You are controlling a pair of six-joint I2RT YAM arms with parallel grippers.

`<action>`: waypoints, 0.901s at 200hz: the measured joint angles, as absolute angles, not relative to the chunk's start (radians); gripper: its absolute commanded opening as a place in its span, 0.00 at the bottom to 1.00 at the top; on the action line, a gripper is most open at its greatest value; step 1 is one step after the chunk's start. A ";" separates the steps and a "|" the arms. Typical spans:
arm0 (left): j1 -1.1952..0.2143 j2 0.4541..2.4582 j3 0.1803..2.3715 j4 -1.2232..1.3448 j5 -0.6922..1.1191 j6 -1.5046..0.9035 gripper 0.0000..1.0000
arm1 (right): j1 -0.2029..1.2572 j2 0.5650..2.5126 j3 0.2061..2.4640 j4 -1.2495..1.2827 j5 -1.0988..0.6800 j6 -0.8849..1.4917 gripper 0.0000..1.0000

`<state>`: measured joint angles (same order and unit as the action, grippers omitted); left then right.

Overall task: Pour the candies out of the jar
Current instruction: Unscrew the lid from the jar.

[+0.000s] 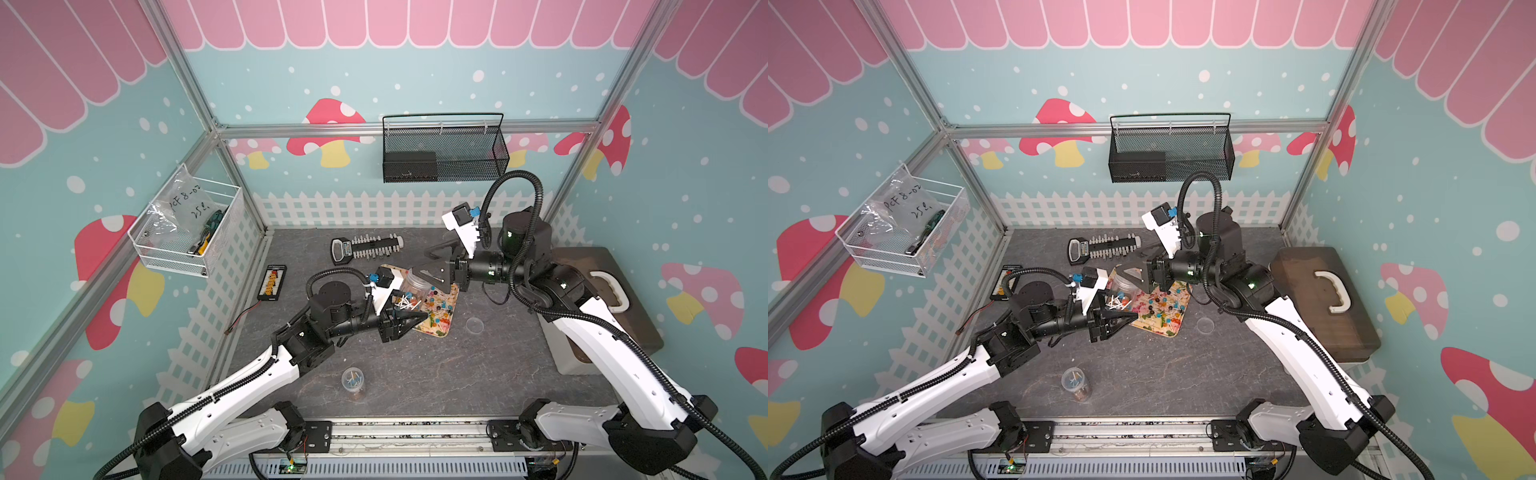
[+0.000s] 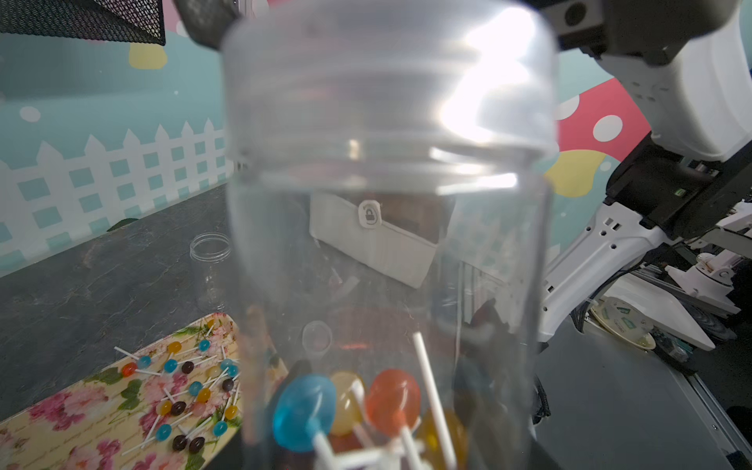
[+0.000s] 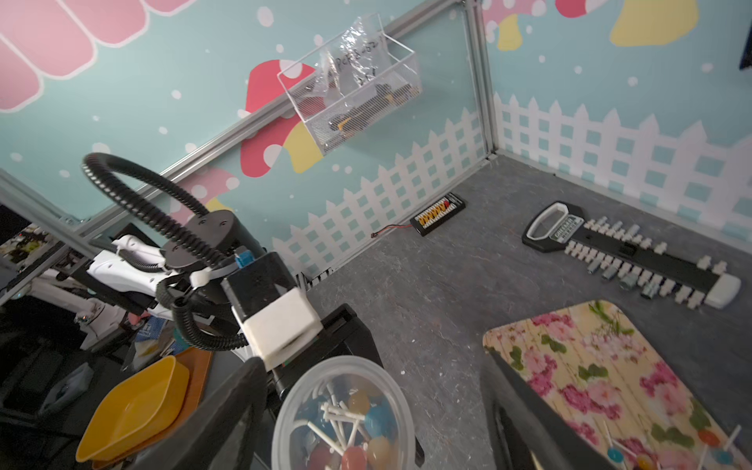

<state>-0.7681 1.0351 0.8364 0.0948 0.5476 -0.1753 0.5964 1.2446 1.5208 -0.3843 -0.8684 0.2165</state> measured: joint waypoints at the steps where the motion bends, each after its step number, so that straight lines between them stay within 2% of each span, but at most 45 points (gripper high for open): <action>1: -0.768 1.035 0.836 0.094 0.546 -0.175 0.48 | 0.596 1.244 1.521 -0.384 -0.862 0.226 0.82; 37: -0.768 1.035 0.836 0.094 0.521 -0.172 0.48 | 0.603 1.244 1.523 -0.466 -0.670 0.390 0.81; 70: -0.768 1.036 0.834 0.093 0.507 -0.168 0.48 | 0.630 1.221 1.492 -0.514 -0.570 0.481 0.81; 123: -0.768 1.062 0.831 0.094 0.500 -0.168 0.48 | 0.662 1.169 1.435 -0.508 -0.520 0.560 0.81; 180: -0.768 1.067 0.829 0.094 0.500 -0.168 0.48 | 0.677 1.179 1.433 -0.505 -0.512 0.577 0.73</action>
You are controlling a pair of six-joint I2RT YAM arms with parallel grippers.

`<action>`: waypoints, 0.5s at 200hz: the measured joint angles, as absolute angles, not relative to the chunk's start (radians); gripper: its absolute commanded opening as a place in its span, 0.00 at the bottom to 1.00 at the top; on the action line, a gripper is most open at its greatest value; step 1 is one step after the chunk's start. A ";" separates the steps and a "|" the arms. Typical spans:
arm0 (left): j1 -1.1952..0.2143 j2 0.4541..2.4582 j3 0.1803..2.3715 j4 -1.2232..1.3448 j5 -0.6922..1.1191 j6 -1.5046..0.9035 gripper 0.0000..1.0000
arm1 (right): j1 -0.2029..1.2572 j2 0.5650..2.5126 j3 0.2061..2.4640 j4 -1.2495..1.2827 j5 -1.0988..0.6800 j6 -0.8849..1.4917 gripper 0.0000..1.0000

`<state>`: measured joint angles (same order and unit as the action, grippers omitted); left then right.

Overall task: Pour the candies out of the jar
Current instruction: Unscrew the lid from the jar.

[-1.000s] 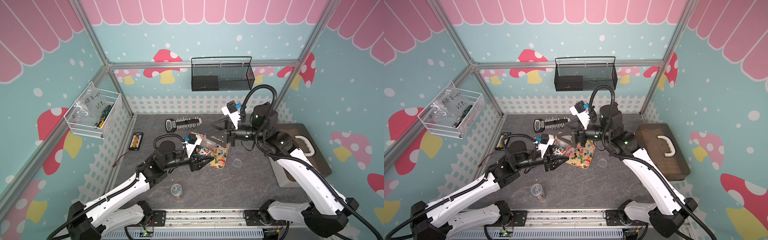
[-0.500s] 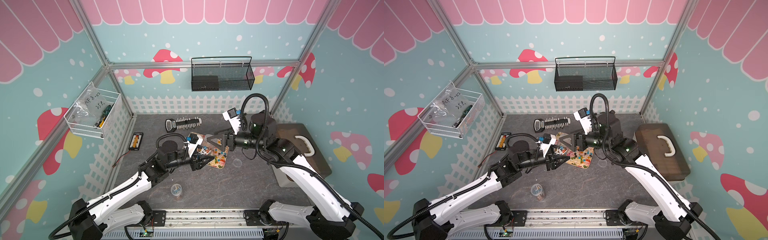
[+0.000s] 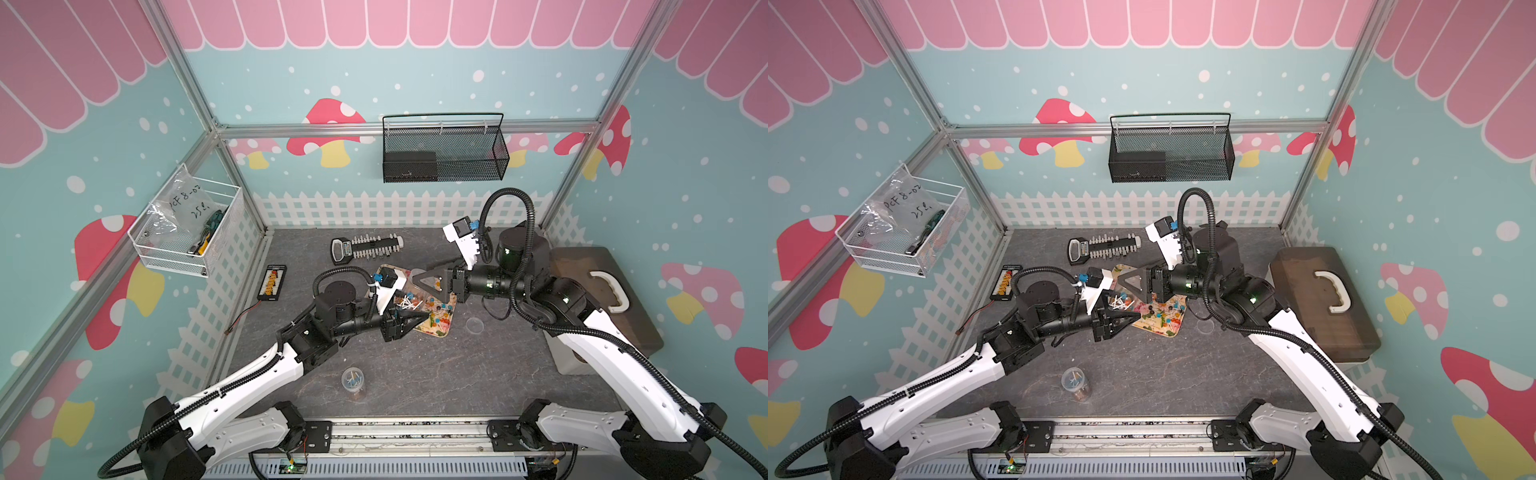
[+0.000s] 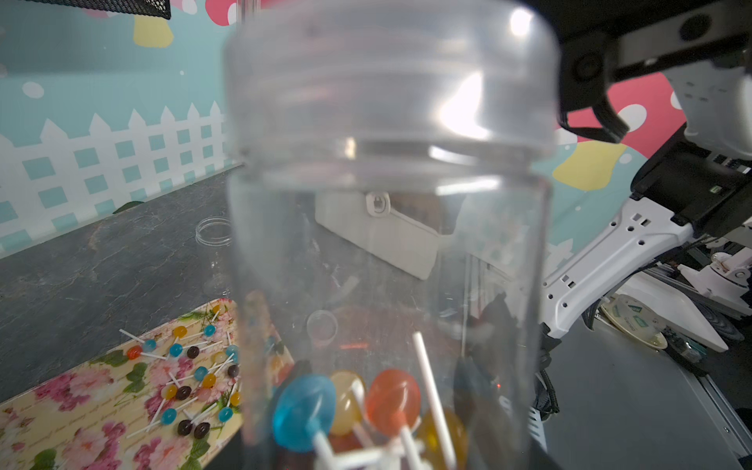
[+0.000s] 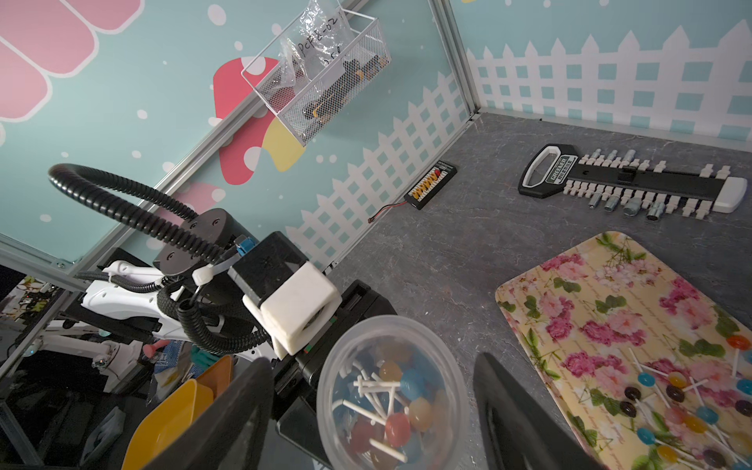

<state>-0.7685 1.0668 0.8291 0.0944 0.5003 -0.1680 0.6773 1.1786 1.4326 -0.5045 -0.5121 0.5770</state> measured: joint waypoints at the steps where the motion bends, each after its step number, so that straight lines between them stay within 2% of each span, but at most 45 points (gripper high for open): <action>1: -0.768 1.067 0.829 0.094 0.500 -0.168 0.48 | 0.677 1.179 1.433 -0.505 -0.512 0.577 0.73; 31: -0.768 1.066 0.829 0.094 0.500 -0.168 0.48 | 0.682 1.196 1.431 -0.504 -0.511 0.578 0.66; 63: -0.768 1.066 0.829 0.094 0.498 -0.168 0.48 | 0.683 1.206 1.431 -0.503 -0.512 0.567 0.45; 100: -0.768 1.066 0.829 0.098 0.497 -0.175 0.48 | 0.683 1.207 1.432 -0.500 -0.517 0.521 0.37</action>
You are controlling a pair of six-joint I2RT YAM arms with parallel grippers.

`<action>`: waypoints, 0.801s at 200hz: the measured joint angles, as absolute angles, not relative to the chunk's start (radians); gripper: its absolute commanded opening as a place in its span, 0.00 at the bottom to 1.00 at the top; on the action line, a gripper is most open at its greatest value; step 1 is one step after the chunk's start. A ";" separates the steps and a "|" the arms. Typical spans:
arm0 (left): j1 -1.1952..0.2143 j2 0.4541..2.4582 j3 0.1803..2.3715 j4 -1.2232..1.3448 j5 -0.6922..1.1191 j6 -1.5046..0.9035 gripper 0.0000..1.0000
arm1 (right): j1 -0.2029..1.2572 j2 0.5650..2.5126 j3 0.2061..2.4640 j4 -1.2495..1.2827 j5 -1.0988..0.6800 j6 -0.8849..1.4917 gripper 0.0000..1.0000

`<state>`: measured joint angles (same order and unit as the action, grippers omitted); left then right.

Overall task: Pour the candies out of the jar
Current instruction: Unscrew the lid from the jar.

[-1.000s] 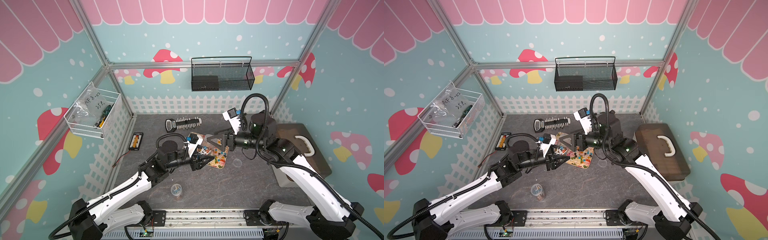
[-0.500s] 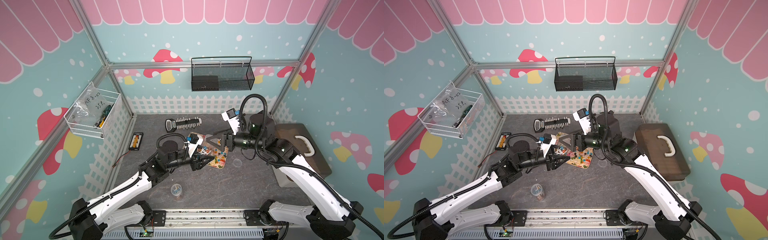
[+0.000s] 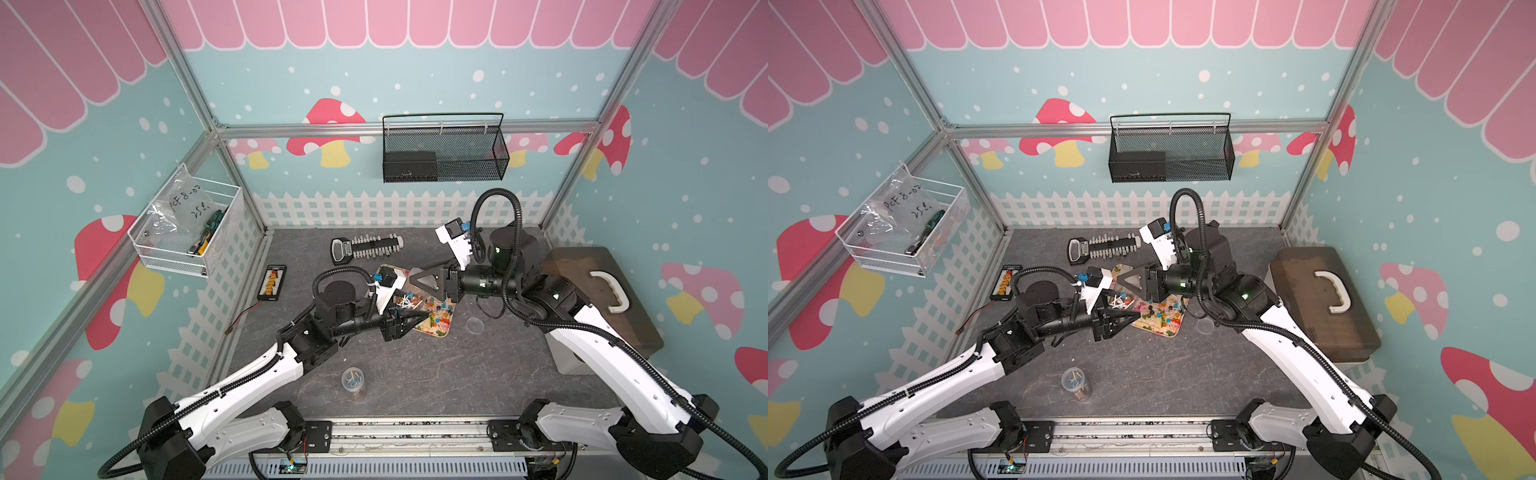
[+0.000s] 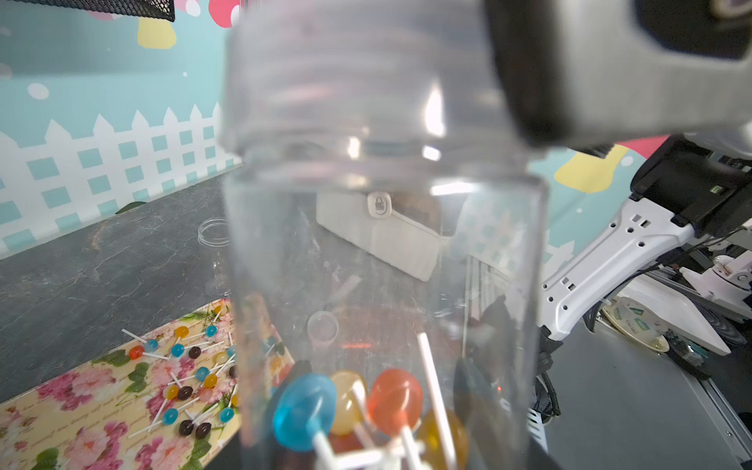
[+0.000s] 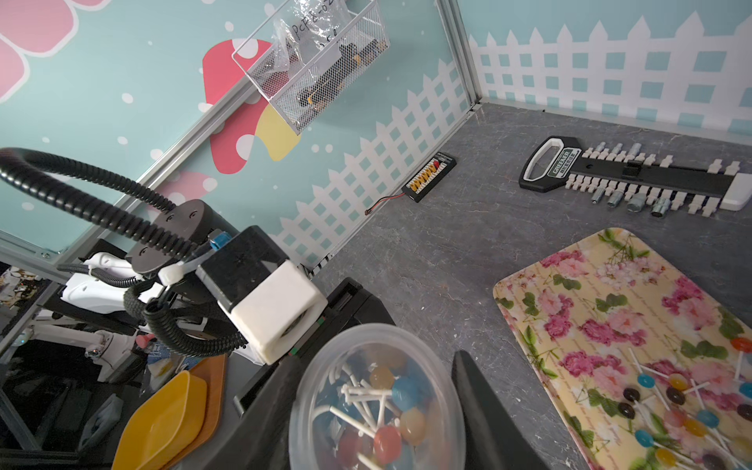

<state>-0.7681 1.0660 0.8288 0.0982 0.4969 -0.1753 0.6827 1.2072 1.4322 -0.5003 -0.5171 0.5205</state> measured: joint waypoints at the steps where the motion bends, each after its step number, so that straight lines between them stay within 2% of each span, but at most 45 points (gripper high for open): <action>1: -0.768 1.066 0.829 0.099 0.497 -0.175 0.48 | 0.683 1.207 1.433 -0.500 -0.517 0.519 0.37; 27: -0.767 1.058 0.829 0.114 0.500 -0.175 0.48 | 0.672 1.225 1.465 -0.504 -0.582 0.417 0.38; 44: -0.767 1.048 0.831 0.129 0.517 -0.167 0.48 | 0.649 1.232 1.477 -0.491 -0.695 0.296 0.44; 70: -0.770 1.034 0.837 0.145 0.560 -0.149 0.48 | 0.621 1.240 1.486 -0.464 -0.867 0.143 0.44; 99: -0.771 1.024 0.839 0.155 0.572 -0.149 0.48 | 0.607 1.276 1.514 -0.449 -0.971 0.080 0.47; 107: -0.771 1.024 0.839 0.154 0.573 -0.149 0.48 | 0.606 1.280 1.515 -0.445 -0.982 0.073 0.51; 120: -0.771 1.024 0.839 0.151 0.577 -0.150 0.48 | 0.604 1.283 1.515 -0.445 -0.989 0.060 0.70; 129: -0.771 1.025 0.839 0.147 0.576 -0.160 0.48 | 0.605 1.283 1.515 -0.442 -0.996 0.048 0.78; 142: -0.773 1.033 0.839 0.131 0.576 -0.168 0.48 | 0.612 1.277 1.513 -0.431 -0.997 0.028 0.83; 160: -0.773 1.043 0.838 0.111 0.572 -0.178 0.48 | 0.616 1.246 1.498 -0.416 -0.974 0.015 0.85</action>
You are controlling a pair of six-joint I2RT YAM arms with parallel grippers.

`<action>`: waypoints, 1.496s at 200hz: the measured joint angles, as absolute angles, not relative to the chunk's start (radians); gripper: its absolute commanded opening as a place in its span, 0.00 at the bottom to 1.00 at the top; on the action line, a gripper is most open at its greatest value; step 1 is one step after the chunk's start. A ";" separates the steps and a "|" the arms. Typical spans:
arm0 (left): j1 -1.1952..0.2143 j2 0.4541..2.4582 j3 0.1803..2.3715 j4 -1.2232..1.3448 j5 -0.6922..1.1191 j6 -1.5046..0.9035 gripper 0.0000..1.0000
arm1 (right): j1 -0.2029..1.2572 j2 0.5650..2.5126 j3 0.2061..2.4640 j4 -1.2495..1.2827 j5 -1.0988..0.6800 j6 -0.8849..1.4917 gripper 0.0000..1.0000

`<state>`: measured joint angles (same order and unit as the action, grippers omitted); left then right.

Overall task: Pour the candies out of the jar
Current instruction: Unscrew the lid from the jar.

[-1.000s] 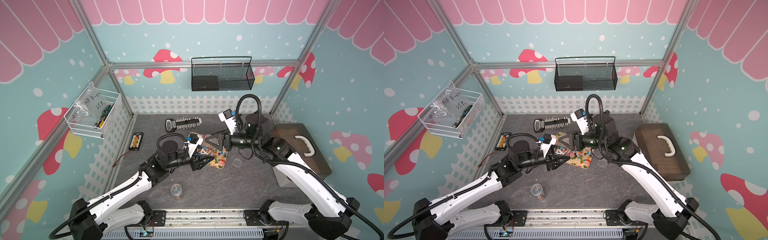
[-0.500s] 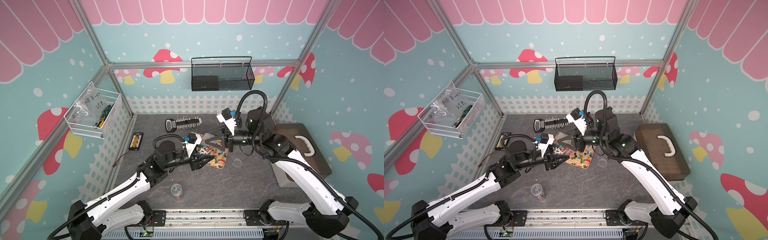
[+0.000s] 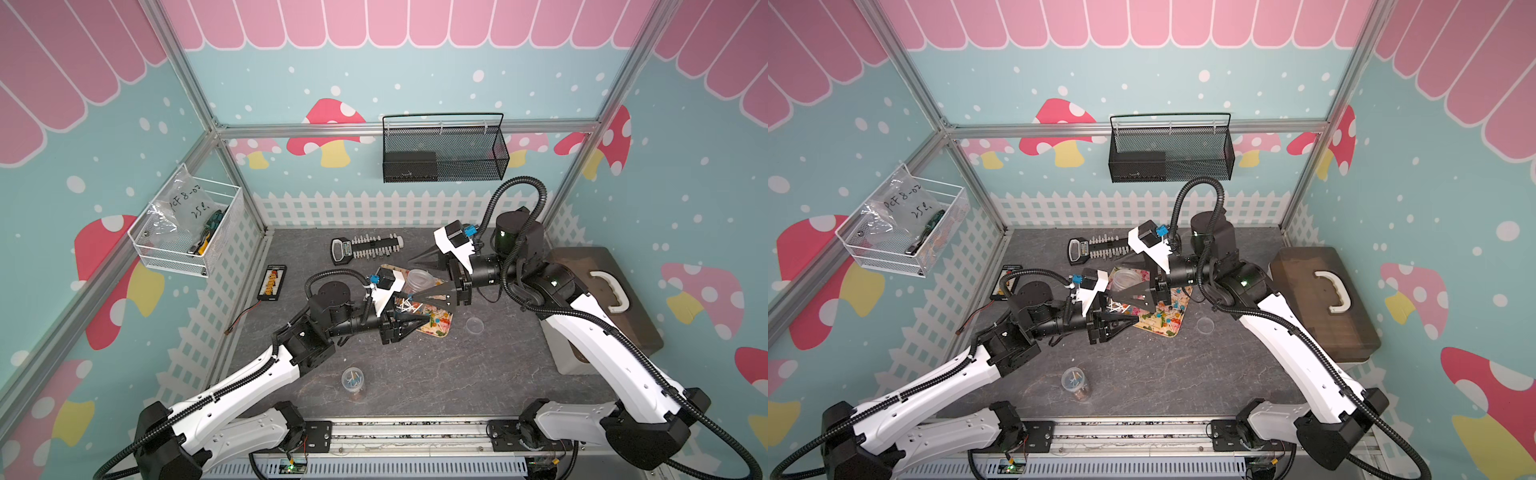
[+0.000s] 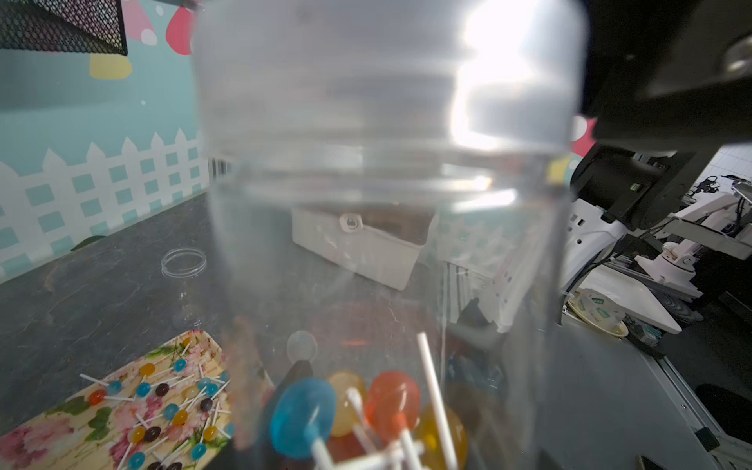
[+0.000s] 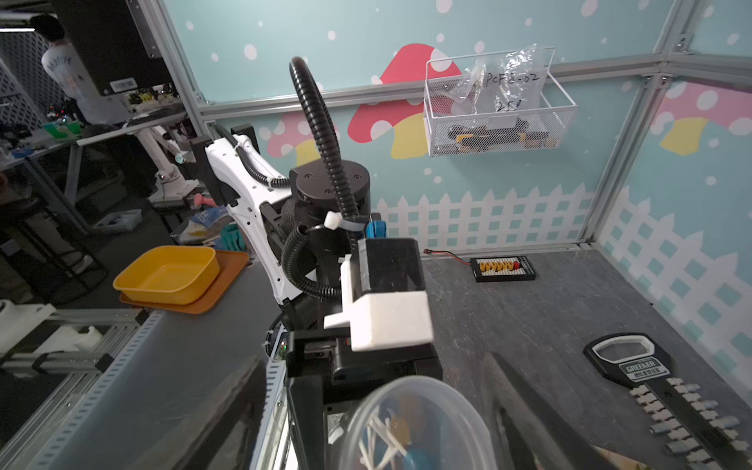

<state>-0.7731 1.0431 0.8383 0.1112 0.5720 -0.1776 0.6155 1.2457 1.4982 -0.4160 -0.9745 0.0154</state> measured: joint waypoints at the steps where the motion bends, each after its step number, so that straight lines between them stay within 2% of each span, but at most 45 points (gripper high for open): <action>1: -0.773 1.044 0.838 0.109 0.572 -0.179 0.48 | 0.616 1.245 1.497 -0.416 -0.973 0.016 0.85; 27: -0.773 1.045 0.838 0.098 0.565 -0.180 0.48 | 0.616 1.198 1.496 -0.403 -0.890 0.087 0.85; 61: -0.773 1.045 0.838 0.096 0.553 -0.179 0.48 | 0.616 1.193 1.508 -0.418 -0.751 0.271 0.76; 103: -0.773 1.046 0.838 0.095 0.545 -0.179 0.48 | 0.645 1.196 1.508 -0.500 -0.644 0.384 0.76; 152: -0.773 1.054 0.838 0.094 0.542 -0.179 0.47 | 0.657 1.197 1.507 -0.562 -0.596 0.437 0.75; 225: -0.773 1.055 0.838 0.094 0.542 -0.176 0.47 | 0.670 1.224 1.507 -0.578 -0.587 0.461 0.66; 244: -0.773 1.055 0.838 0.094 0.542 -0.176 0.47 | 0.675 1.234 1.507 -0.582 -0.586 0.461 0.61; 273: -0.773 1.055 0.838 0.089 0.536 -0.176 0.48 | 0.683 1.241 1.509 -0.588 -0.584 0.458 0.47; 299: -0.773 1.055 0.838 0.088 0.535 -0.175 0.47 | 0.683 1.241 1.512 -0.592 -0.584 0.441 0.43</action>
<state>-0.7731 1.0554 0.8383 0.0883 0.5346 -0.1749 0.6830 1.2407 1.5124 -0.5922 -0.5838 0.4412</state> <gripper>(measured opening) 0.564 0.493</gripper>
